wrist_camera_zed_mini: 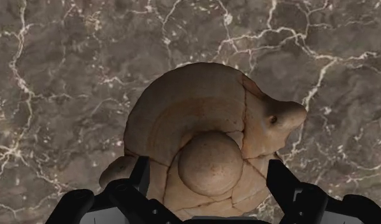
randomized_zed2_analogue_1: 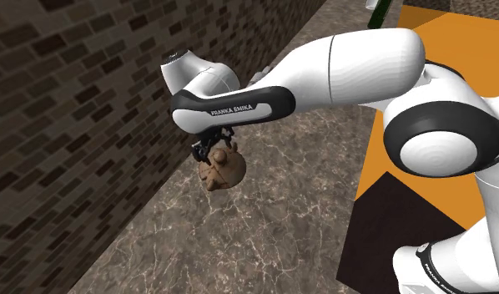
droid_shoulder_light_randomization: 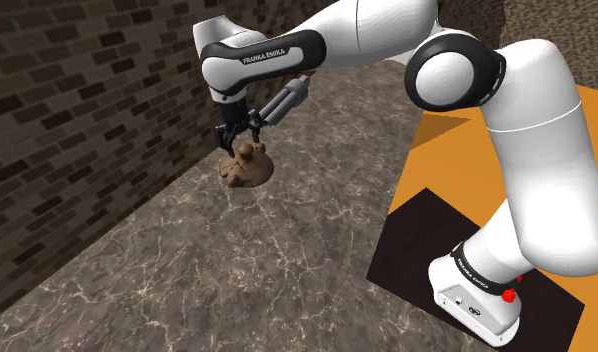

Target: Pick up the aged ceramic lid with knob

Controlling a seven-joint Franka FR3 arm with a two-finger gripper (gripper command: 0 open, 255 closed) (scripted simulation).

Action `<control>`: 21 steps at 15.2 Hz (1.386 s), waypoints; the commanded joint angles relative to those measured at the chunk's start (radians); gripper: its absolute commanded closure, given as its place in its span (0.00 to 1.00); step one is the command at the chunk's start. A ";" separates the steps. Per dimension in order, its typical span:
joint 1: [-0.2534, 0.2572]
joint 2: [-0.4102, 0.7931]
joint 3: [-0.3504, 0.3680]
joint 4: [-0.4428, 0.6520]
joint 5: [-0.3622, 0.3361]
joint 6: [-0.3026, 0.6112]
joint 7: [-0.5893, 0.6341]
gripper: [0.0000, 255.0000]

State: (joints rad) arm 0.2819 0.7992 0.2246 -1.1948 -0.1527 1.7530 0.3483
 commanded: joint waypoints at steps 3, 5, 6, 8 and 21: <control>0.000 0.006 -0.001 -0.013 -0.001 0.019 0.002 1.00; 0.000 0.005 -0.001 -0.014 -0.001 0.020 0.002 1.00; 0.000 0.004 -0.001 -0.016 -0.001 0.020 0.002 1.00; 0.000 0.005 -0.001 -0.015 -0.001 0.020 0.002 1.00; 0.002 -0.033 0.004 0.045 0.006 -0.077 -0.003 1.00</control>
State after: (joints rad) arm 0.2841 0.7683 0.2289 -1.1625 -0.1472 1.6905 0.3477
